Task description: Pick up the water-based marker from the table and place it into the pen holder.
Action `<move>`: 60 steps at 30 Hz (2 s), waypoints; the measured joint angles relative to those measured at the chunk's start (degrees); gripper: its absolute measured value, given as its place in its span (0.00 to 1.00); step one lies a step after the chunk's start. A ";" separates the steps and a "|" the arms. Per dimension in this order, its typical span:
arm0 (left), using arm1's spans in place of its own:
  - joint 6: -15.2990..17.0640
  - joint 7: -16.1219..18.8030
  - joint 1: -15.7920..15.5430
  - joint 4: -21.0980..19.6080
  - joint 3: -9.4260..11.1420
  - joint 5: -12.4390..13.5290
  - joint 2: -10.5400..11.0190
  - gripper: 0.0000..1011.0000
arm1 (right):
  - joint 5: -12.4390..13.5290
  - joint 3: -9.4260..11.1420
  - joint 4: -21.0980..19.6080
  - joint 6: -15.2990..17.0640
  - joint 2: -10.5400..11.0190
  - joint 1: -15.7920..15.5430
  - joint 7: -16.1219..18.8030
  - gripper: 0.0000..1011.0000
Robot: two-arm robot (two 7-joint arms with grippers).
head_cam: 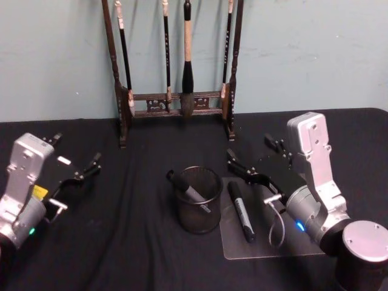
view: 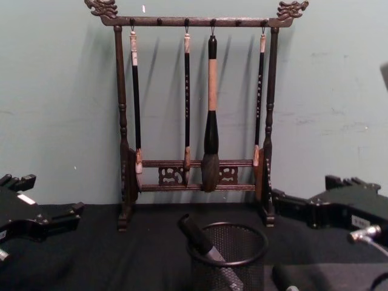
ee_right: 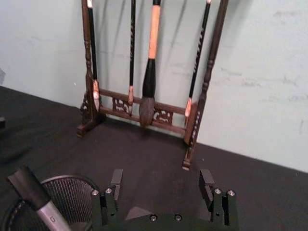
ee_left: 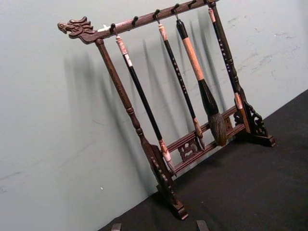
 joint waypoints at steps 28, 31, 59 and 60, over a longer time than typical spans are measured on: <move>0.00 0.00 0.00 0.00 0.00 0.00 0.00 1.00 | -1.38 2.86 6.23 7.06 -3.58 -0.08 2.34 0.99; 0.00 0.00 0.00 0.00 0.00 0.00 0.00 1.00 | -1.67 2.86 7.27 6.78 -3.77 0.10 2.67 0.99; 0.00 0.00 0.00 0.00 0.00 0.00 0.00 1.00 | -3.46 2.24 13.47 5.07 -4.60 1.89 4.45 0.99; 0.00 0.00 0.00 0.00 0.00 0.00 0.00 1.00 | -3.44 2.27 13.53 5.24 -4.65 1.92 4.52 0.99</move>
